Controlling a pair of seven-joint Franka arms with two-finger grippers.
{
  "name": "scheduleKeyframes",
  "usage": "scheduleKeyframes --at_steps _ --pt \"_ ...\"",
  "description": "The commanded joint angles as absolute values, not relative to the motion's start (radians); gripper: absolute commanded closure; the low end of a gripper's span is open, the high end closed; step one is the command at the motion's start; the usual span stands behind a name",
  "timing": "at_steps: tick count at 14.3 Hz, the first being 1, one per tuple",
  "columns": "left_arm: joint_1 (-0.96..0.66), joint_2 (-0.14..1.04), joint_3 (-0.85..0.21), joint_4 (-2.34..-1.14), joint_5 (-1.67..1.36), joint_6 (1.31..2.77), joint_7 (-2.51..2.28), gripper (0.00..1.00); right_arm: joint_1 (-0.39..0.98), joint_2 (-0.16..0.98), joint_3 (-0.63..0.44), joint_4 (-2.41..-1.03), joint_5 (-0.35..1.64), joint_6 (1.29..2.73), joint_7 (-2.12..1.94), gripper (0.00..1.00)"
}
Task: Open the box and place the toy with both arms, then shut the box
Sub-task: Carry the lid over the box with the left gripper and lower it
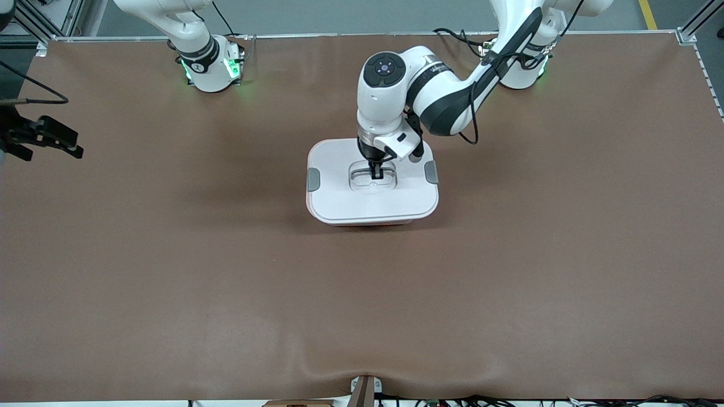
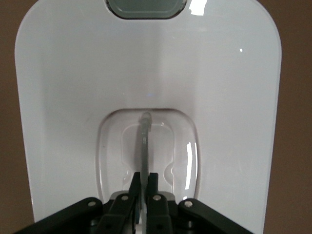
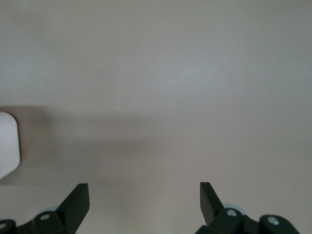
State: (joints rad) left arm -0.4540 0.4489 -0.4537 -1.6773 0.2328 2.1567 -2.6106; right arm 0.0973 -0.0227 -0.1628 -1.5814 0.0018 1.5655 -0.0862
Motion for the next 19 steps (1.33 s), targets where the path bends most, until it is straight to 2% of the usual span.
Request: scheduleKeyframes --at_steps 1,8,13,19 --pt "-0.475 0.466 -0.453 -1.649 0.262 2.157 -2.634 1.0 0.092 -0.012 -0.167 -1.548 0.02 1.543 -0.058 0.0" --pt "-0.494 0.482 -0.451 -1.661 0.291 2.163 -2.665 1.0 0.092 0.003 -0.161 -1.545 0.021 1.54 -0.06 0.0" --pt "-0.502 0.494 -0.451 -1.655 0.291 2.163 -2.665 1.0 0.019 0.003 -0.084 -1.542 0.034 1.519 -0.052 0.0" --pt "-0.499 0.509 -0.453 -1.66 0.328 2.163 -2.665 1.0 0.026 0.003 -0.081 -1.543 0.034 1.506 -0.049 0.0"
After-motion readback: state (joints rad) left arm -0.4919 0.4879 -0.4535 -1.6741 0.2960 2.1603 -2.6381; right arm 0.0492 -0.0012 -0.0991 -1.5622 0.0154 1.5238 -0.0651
